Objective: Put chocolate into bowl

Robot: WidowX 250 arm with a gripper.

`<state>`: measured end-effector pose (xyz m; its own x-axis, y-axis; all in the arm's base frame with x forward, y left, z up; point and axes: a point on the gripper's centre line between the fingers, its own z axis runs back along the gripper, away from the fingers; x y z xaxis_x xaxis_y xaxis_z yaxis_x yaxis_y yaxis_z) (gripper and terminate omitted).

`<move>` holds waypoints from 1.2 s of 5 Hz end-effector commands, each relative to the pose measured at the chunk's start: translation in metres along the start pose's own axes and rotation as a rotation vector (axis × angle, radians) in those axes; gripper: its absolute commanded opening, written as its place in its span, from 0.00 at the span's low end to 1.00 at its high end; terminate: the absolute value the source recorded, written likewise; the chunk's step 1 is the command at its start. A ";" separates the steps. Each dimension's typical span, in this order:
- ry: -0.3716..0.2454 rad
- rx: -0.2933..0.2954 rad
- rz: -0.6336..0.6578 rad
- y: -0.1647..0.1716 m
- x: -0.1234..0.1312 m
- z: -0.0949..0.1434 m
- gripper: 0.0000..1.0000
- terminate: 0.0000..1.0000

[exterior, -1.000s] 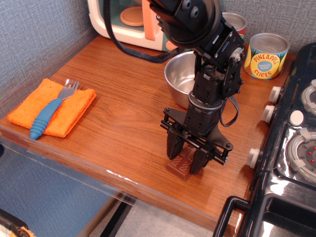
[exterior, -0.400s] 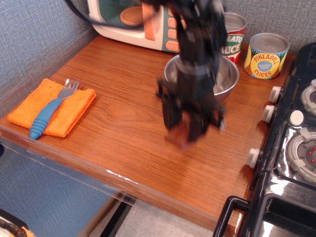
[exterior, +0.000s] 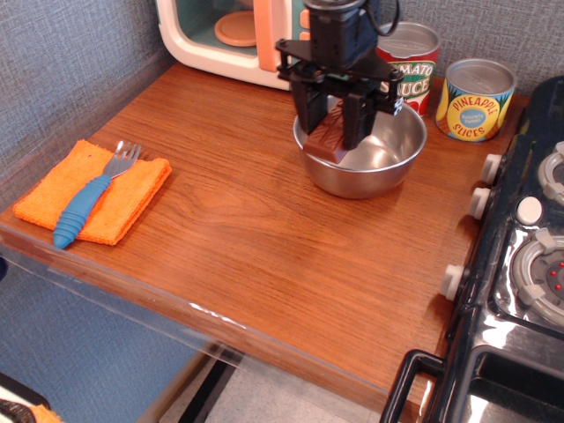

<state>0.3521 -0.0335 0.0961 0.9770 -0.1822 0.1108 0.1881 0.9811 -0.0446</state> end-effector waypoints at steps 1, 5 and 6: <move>-0.018 0.052 0.016 -0.001 0.039 -0.009 0.00 0.00; 0.128 0.155 0.033 0.018 0.038 -0.057 1.00 0.00; 0.105 0.157 0.009 0.019 0.037 -0.049 1.00 0.00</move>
<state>0.3957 -0.0316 0.0224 0.9824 -0.1754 -0.0646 0.1814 0.9779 0.1039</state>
